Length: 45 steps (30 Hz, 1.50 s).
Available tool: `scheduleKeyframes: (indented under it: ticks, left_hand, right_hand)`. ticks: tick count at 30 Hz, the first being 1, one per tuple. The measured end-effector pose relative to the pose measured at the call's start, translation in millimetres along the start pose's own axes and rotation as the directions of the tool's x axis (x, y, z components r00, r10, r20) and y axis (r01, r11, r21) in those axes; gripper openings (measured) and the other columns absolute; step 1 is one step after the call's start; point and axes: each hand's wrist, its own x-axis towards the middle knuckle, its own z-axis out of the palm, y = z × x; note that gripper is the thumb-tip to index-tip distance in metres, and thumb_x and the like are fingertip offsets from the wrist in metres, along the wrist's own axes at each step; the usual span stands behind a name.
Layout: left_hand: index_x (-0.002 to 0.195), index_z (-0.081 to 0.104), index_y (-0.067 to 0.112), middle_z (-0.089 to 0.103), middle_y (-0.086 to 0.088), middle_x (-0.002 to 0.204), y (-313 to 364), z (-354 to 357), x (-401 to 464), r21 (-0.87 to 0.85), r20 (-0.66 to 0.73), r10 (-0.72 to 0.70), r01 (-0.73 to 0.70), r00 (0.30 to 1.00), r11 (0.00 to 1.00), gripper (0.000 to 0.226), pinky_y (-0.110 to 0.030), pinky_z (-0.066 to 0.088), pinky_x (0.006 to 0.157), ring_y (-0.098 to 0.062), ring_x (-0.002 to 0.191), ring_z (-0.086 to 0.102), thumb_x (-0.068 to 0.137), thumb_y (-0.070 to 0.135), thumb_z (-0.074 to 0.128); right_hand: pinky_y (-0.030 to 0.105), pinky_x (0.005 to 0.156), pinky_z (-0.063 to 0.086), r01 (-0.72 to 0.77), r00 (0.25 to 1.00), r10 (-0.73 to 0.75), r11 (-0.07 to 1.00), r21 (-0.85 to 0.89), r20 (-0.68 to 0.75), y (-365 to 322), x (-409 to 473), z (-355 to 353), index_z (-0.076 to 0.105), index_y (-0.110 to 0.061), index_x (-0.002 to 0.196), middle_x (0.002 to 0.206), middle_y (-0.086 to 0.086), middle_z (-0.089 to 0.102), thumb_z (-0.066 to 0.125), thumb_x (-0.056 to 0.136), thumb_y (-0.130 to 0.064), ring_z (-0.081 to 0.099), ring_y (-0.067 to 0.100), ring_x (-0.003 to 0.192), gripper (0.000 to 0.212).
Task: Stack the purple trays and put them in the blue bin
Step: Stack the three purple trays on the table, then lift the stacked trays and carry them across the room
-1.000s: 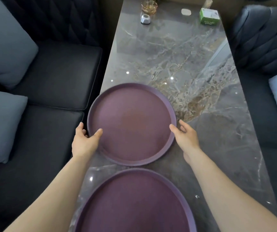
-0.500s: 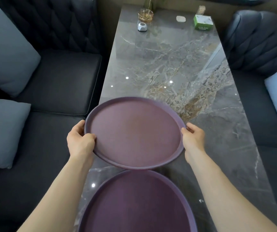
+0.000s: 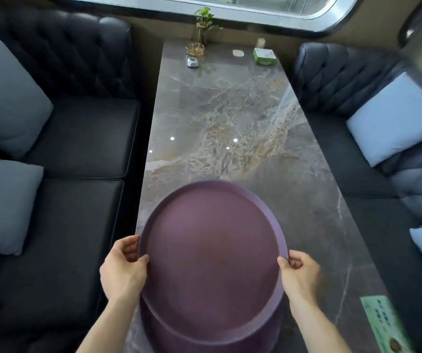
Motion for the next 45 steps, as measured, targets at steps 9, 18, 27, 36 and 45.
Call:
scheduleKeyframes:
  ticks: [9,18,27,36,45]
  left_hand:
    - [0.109,0.069,0.032,0.066,0.023,0.078,-49.6,-11.9,-45.0,0.267,0.028,0.04,-0.046,0.999,0.962,0.041,-0.036,0.049,0.072,-0.016,0.081,0.066,0.076,0.011,0.078]
    - [0.11,0.068,0.032,0.075,0.014,0.091,-57.3,-7.1,-48.4,0.341,0.032,0.074,-0.081,0.997,0.937,0.038,-0.039,0.053,0.077,-0.023,0.092,0.07,0.078,0.014,0.075]
    - [0.111,0.07,0.031,0.075,0.014,0.089,-60.2,-6.4,-48.5,0.332,0.02,0.081,-0.083,0.997,0.939,0.038,-0.036,0.049,0.076,-0.021,0.093,0.07,0.077,0.014,0.076]
    - [0.11,0.069,0.029,0.076,0.012,0.091,-62.5,-3.0,-43.0,0.351,0.011,0.069,-0.069,0.998,0.934,0.038,-0.036,0.048,0.076,-0.022,0.094,0.07,0.076,0.014,0.077]
    - [0.113,0.069,0.033,0.077,0.012,0.094,-68.4,-0.2,-43.5,0.383,-0.012,0.072,-0.062,0.997,0.922,0.04,-0.038,0.053,0.077,-0.024,0.094,0.07,0.077,0.017,0.075]
  right_hand:
    - [0.037,0.074,0.051,0.047,0.998,-0.053,0.979,-0.197,-0.023,62.6,-38.4,-12.3,0.074,-0.021,0.081,0.075,-0.003,0.063,0.083,0.073,-0.013,0.061,0.027,0.077,0.015]
    - [0.034,0.072,0.052,0.007,0.998,-0.018,0.981,-0.193,-0.052,78.3,-38.1,-3.6,0.078,-0.016,0.086,0.074,0.001,0.072,0.082,0.075,-0.014,0.066,0.029,0.077,0.012]
    - [0.039,0.076,0.055,-0.014,0.999,0.005,0.977,-0.214,-0.043,80.3,-33.7,-0.7,0.078,-0.015,0.091,0.078,0.002,0.075,0.083,0.074,-0.013,0.067,0.03,0.08,0.017]
    - [0.038,0.075,0.053,0.071,0.997,-0.079,0.961,-0.266,-0.016,81.1,-33.2,-3.0,0.078,-0.013,0.091,0.081,0.005,0.075,0.081,0.076,-0.012,0.066,0.033,0.083,0.015]
    - [0.038,0.07,0.052,0.045,0.997,-0.059,0.967,-0.25,-0.049,83.9,-35.7,-1.0,0.077,-0.017,0.091,0.081,0.003,0.074,0.079,0.079,-0.013,0.064,0.032,0.083,0.013]
